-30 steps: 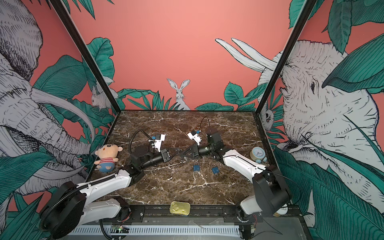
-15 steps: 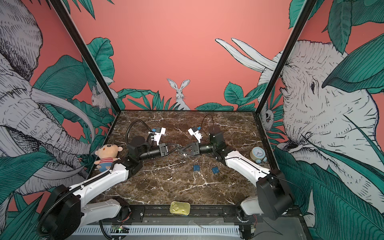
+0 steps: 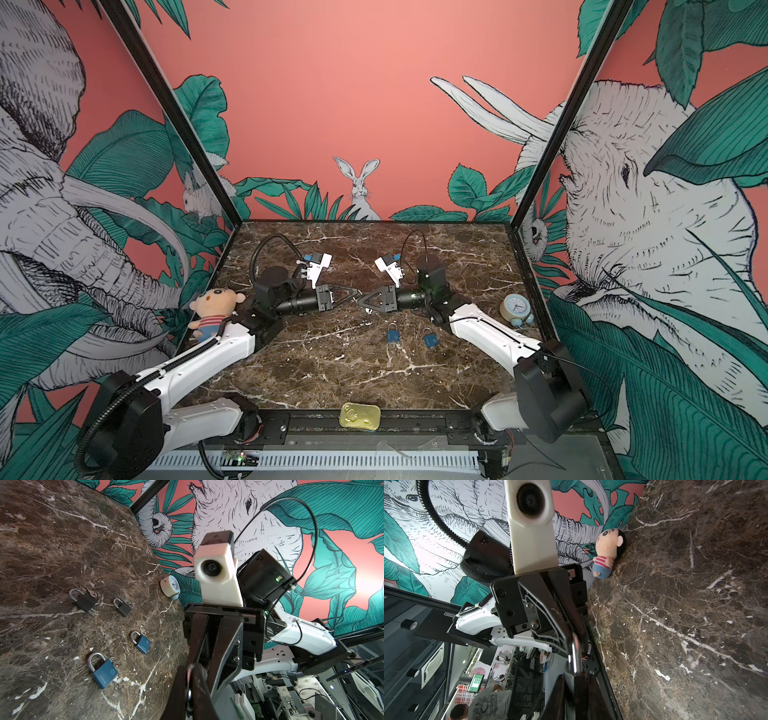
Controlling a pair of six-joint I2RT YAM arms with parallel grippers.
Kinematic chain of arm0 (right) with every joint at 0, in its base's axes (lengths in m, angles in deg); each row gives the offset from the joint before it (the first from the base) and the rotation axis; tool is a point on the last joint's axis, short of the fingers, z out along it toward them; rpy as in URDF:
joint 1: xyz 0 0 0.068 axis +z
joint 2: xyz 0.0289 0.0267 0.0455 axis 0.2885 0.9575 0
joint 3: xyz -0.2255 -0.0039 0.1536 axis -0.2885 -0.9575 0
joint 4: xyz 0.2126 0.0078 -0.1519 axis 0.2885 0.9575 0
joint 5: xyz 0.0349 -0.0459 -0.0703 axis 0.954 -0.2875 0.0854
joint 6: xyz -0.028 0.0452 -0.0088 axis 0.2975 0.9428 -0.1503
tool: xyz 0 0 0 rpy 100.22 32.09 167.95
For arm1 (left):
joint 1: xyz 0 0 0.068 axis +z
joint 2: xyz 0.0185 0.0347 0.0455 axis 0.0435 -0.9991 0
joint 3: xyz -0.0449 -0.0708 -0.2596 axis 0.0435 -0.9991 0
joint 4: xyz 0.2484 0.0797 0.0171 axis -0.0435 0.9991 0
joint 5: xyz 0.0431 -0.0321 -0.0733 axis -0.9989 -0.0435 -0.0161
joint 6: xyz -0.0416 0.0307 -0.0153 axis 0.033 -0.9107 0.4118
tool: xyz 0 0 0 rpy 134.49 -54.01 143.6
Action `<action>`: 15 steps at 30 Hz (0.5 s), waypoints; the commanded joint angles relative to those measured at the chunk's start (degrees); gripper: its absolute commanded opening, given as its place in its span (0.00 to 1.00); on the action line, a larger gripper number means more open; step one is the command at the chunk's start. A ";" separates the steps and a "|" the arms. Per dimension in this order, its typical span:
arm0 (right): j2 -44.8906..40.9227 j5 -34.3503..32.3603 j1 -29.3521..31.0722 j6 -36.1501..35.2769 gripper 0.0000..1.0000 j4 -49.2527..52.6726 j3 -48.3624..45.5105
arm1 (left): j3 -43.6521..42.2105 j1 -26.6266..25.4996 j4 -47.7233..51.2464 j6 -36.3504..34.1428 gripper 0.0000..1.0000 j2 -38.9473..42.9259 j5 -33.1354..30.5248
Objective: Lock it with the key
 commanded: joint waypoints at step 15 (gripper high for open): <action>-0.43 -4.55 -0.36 1.52 0.41 -9.17 -2.85 | 2.43 5.80 -0.17 2.90 0.00 0.42 3.95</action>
